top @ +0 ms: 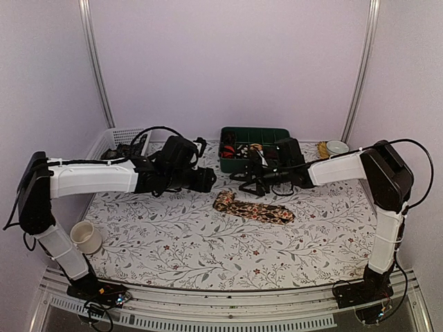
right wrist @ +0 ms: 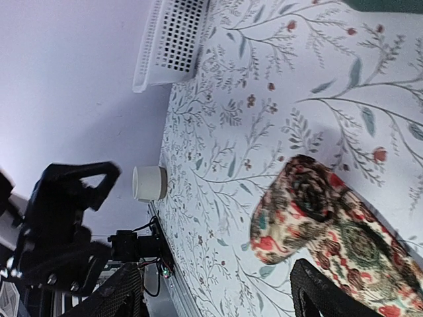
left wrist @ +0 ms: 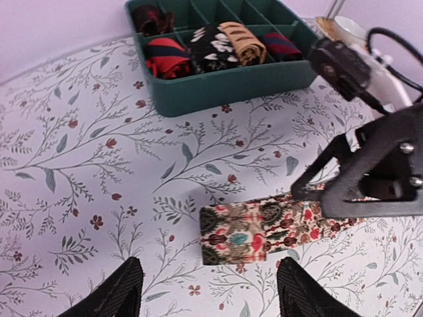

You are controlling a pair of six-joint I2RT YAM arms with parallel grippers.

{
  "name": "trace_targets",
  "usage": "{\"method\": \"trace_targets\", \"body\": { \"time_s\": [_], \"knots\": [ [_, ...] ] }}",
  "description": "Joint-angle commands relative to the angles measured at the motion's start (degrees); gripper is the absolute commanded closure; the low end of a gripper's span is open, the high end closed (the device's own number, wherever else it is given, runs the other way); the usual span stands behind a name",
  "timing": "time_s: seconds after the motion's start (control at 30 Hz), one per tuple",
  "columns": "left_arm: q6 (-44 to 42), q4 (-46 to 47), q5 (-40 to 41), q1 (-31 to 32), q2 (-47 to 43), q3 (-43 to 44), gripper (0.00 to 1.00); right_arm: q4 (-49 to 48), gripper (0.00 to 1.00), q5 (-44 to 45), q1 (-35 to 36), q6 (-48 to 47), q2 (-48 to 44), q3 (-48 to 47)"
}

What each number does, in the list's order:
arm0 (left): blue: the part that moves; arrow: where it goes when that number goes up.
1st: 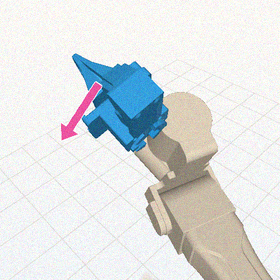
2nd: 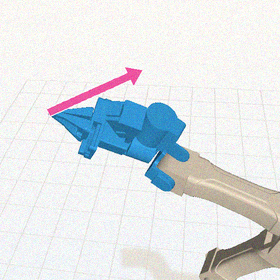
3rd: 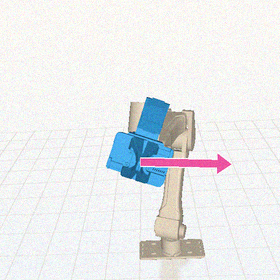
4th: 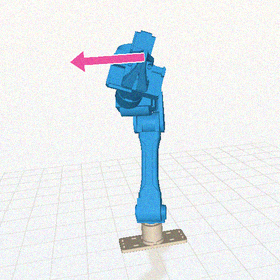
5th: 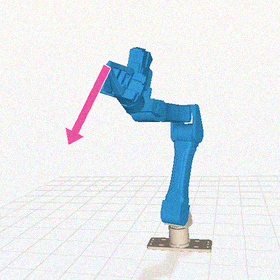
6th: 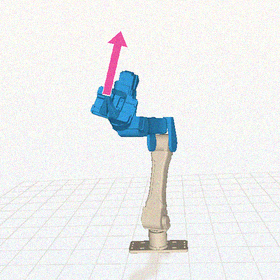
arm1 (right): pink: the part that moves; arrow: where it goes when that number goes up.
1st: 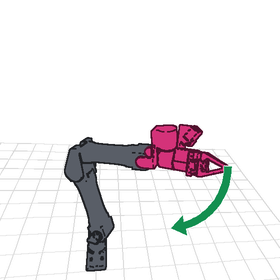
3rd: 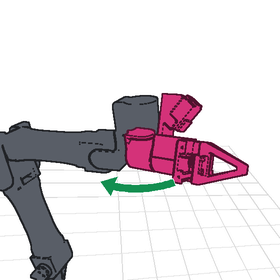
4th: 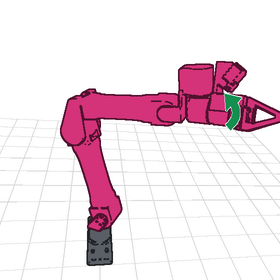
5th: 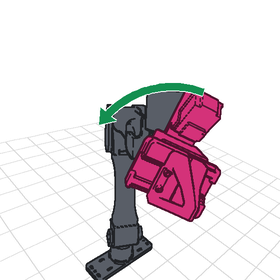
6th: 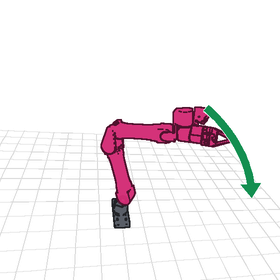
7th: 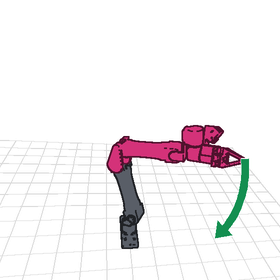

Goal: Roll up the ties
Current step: Roll the tie at the center of the board.

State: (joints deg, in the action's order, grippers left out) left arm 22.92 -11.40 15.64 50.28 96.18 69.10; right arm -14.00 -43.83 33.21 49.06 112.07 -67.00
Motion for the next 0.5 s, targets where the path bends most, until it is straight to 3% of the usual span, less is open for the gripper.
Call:
{"method": "trace_targets", "body": {
  "time_s": [0.0,0.23,0.47],
  "knots": [
    [6.83,10.55,-12.25,-6.36,-3.72,-9.75,0.31,-3.43,0.23,-0.68,2.64,1.74,1.47,-3.87],
    [11.77,20.51,-23.57,-12.45,-3.23,-17.22,0.25,-7.67,0.23,-1.38,5.46,4.31,8.36,-8.02],
    [14.35,25.20,-27.61,-14.57,-1.85,-19.83,0.19,-9.78,0.25,-1.97,5.58,6.40,12.40,-7.27]
  ]
}}
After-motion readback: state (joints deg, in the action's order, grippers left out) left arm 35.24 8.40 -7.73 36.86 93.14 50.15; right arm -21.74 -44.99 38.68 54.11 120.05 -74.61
